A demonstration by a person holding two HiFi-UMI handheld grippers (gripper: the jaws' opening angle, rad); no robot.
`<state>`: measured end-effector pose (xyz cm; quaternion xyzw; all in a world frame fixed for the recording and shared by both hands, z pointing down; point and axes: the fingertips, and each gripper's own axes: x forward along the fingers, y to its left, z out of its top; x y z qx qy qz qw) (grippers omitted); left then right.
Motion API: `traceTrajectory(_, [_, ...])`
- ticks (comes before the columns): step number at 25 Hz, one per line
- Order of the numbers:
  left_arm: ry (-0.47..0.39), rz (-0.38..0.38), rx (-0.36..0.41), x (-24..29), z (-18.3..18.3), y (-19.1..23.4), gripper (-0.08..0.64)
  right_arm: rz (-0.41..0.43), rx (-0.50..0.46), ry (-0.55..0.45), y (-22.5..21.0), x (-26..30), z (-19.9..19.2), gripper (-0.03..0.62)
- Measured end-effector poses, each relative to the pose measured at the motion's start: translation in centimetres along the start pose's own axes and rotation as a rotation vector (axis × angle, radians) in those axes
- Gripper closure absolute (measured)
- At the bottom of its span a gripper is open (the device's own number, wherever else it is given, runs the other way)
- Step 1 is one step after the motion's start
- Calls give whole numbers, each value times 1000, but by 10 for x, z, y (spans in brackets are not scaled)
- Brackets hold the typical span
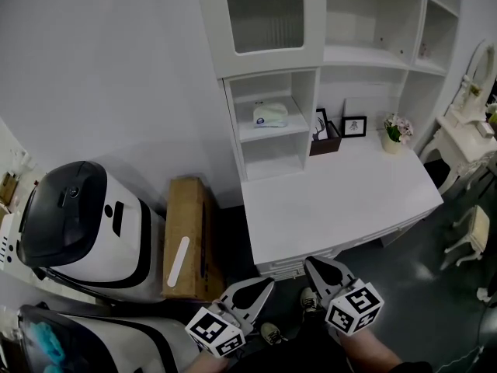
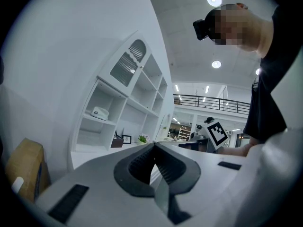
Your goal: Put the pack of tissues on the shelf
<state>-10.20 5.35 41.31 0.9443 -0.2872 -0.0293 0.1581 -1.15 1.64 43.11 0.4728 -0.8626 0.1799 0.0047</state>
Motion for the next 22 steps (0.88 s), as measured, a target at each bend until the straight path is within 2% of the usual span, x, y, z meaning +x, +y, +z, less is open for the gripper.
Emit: traceTrajectory(22, [17, 23, -26, 13, -11, 8, 555, -6, 17, 14, -21, 5, -4, 588])
